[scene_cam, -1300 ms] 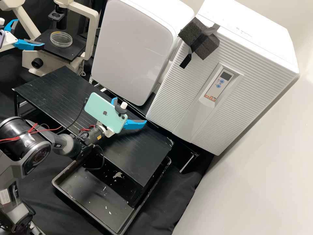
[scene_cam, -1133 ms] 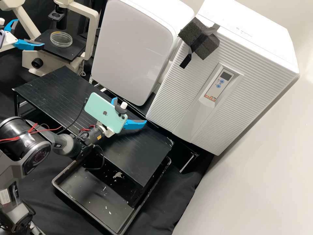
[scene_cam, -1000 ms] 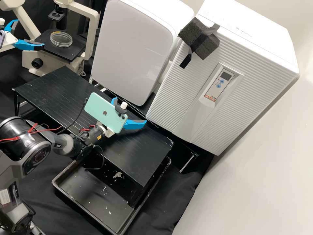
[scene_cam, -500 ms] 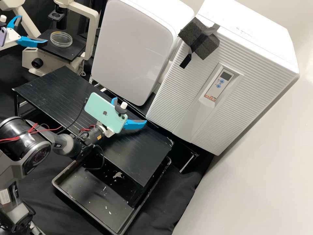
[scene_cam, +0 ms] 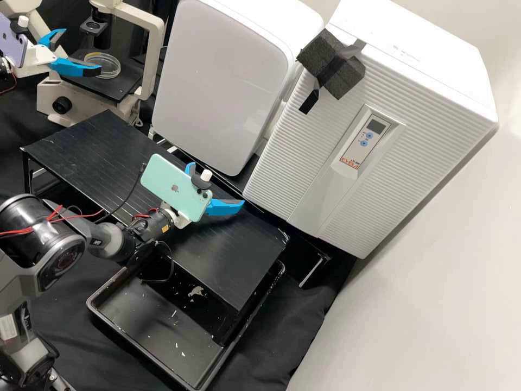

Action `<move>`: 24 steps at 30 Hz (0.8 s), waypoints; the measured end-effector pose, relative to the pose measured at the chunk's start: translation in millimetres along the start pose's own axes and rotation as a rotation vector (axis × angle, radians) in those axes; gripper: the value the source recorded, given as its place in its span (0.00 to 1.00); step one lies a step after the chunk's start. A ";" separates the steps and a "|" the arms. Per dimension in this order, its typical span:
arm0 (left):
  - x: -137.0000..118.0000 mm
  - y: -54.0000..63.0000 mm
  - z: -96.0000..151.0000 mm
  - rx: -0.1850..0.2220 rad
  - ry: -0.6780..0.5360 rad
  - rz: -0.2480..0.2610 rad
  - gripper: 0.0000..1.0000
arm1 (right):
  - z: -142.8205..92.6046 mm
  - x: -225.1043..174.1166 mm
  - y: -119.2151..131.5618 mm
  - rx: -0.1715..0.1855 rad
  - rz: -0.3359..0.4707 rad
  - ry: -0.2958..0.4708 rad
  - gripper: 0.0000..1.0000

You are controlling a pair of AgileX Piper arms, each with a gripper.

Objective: Place the petri dish on the bench

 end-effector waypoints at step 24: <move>41.0 -35.6 -17.9 -0.029 0.054 -0.112 1.00 | 0.0 0.0 0.0 0.000 0.000 0.000 1.00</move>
